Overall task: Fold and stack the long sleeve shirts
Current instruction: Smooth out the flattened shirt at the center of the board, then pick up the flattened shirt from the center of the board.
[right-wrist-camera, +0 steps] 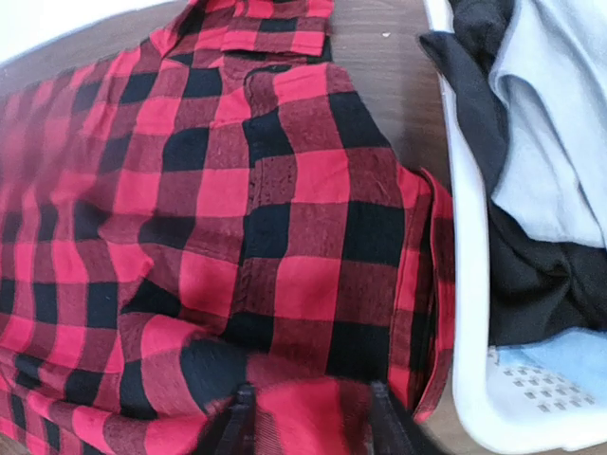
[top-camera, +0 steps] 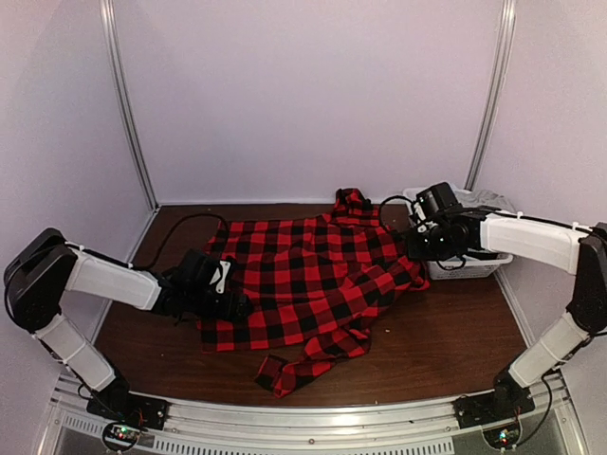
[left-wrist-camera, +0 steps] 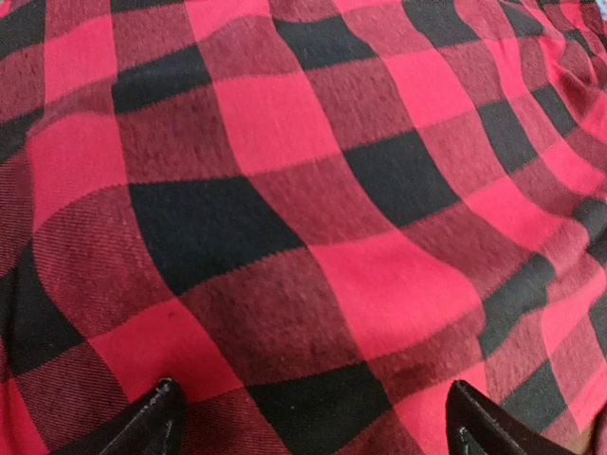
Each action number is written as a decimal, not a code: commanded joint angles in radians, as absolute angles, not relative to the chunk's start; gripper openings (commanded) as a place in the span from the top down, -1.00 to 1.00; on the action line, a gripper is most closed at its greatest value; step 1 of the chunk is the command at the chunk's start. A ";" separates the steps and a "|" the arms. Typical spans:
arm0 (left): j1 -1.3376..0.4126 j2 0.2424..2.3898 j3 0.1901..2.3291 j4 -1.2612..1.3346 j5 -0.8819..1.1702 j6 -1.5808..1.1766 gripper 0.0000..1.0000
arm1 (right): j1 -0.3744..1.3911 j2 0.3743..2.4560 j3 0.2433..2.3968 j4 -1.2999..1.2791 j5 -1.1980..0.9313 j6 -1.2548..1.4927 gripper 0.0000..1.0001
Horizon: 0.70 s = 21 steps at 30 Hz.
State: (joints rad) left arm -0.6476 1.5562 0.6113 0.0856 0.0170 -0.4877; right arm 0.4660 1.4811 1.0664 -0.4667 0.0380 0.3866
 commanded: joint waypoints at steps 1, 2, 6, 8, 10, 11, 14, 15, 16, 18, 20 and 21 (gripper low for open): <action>-0.650 1.648 0.646 0.080 -0.064 -0.476 -0.95 | 0.494 1.500 1.105 -0.506 0.079 0.343 -0.07; -0.650 1.658 0.652 0.079 -0.076 -0.476 -0.95 | 0.521 1.473 1.084 -0.504 0.100 0.352 -0.24; -0.650 1.680 0.681 0.069 -0.116 -0.479 -0.95 | 0.681 1.342 0.954 -0.487 0.137 0.453 -0.57; -0.649 1.672 0.692 0.064 -0.130 -0.479 -0.95 | 0.771 1.297 0.870 -0.434 0.095 0.537 -0.66; -0.649 1.658 0.702 0.049 -0.146 -0.477 -0.95 | 0.858 1.283 0.794 -0.364 0.074 0.615 -0.71; -0.649 1.648 0.704 0.042 -0.152 -0.474 -0.95 | 0.896 1.290 0.764 -0.338 0.075 0.645 -0.73; -0.649 1.603 0.703 0.025 -0.157 -0.473 -0.95 | 0.985 1.343 0.713 -0.277 0.083 0.707 -0.73; -0.649 1.585 0.699 0.026 -0.155 -0.473 -0.95 | 1.004 1.363 0.701 -0.245 0.080 0.716 -0.72; -0.649 1.561 0.698 0.024 -0.153 -0.471 -0.96 | 1.018 1.386 0.697 -0.225 0.079 0.724 -0.72; -0.649 1.530 0.701 0.015 -0.152 -0.467 -0.95 | 1.034 1.427 0.695 -0.197 0.085 0.728 -0.69; -0.649 1.503 0.700 0.010 -0.149 -0.460 -0.95 | 1.039 1.460 0.700 -0.178 0.086 0.723 -0.65; -0.649 1.490 0.700 0.006 -0.149 -0.457 -0.95 | 1.041 1.474 0.701 -0.166 0.083 0.719 -0.62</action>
State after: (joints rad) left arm -0.6498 1.5543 0.6941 0.0166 -0.1364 -0.4767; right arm 1.0286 1.4403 0.6945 -0.2726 0.0696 0.6823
